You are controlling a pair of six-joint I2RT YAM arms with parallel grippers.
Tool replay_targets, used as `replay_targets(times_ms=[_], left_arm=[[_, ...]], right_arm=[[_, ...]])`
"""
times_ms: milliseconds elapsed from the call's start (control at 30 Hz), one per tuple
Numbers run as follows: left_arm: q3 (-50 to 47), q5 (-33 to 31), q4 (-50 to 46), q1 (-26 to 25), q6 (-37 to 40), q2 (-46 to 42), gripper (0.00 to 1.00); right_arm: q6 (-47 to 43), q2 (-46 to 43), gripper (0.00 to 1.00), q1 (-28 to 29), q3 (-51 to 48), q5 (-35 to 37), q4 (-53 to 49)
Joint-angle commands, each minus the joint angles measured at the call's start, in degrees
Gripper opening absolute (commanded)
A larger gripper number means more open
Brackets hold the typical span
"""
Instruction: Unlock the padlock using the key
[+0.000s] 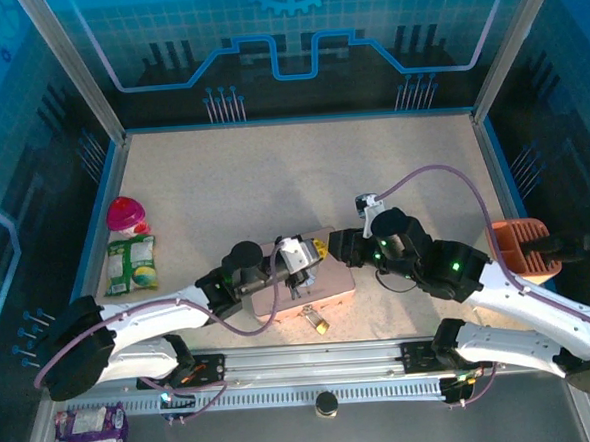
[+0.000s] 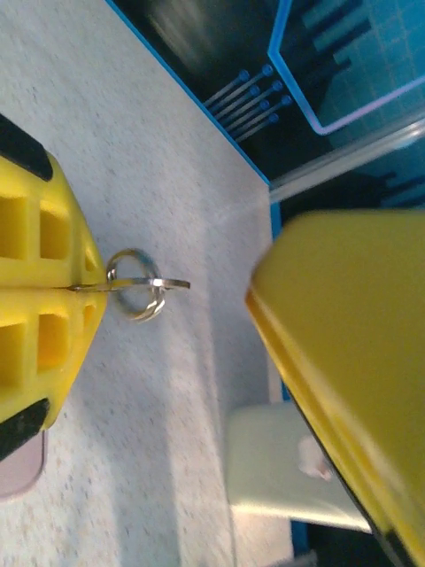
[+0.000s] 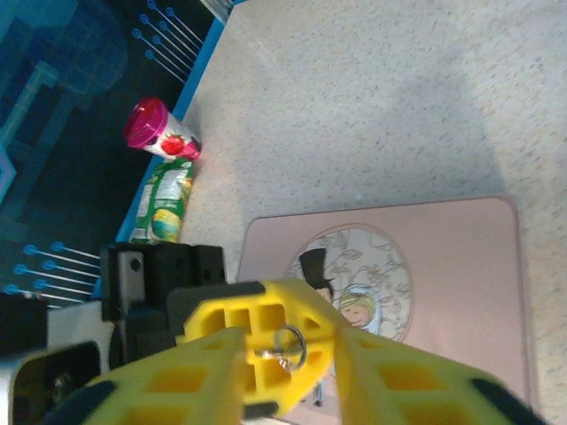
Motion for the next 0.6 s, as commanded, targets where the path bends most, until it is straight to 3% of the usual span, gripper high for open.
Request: replay_targets(times_ms=[0, 100, 167, 267, 433, 567], left_arm=[[4.34, -3.41, -9.09, 1.51, 13.46, 0.99, 0.00], [8.38, -5.44, -15.11, 2.26, 20.58, 3.43, 0.00], [11.66, -3.13, -22.09, 2.83, 28.88, 4.80, 0.00], [12.90, -1.19, -24.54, 3.02, 39.54, 5.85, 0.00], [16.55, 4.44, -31.38, 3.84, 49.89, 5.77, 0.00], [17.25, 5.11, -30.88, 3.81, 53.04, 5.06, 0.00]], right_arm=[[1.95, -3.12, 0.39, -2.21, -1.85, 2.02, -0.88], [5.49, -5.41, 0.40, -5.39, -5.34, -0.77, 0.74], [8.63, -6.74, 0.40, -6.97, -7.69, -2.94, 2.89], [13.12, -8.34, 0.40, -7.74, -11.09, -4.43, 6.86], [21.02, -9.57, 0.39, -7.74, -16.66, -6.08, 14.31], [27.47, -8.89, 0.38, -7.72, -21.76, -8.41, 22.84]])
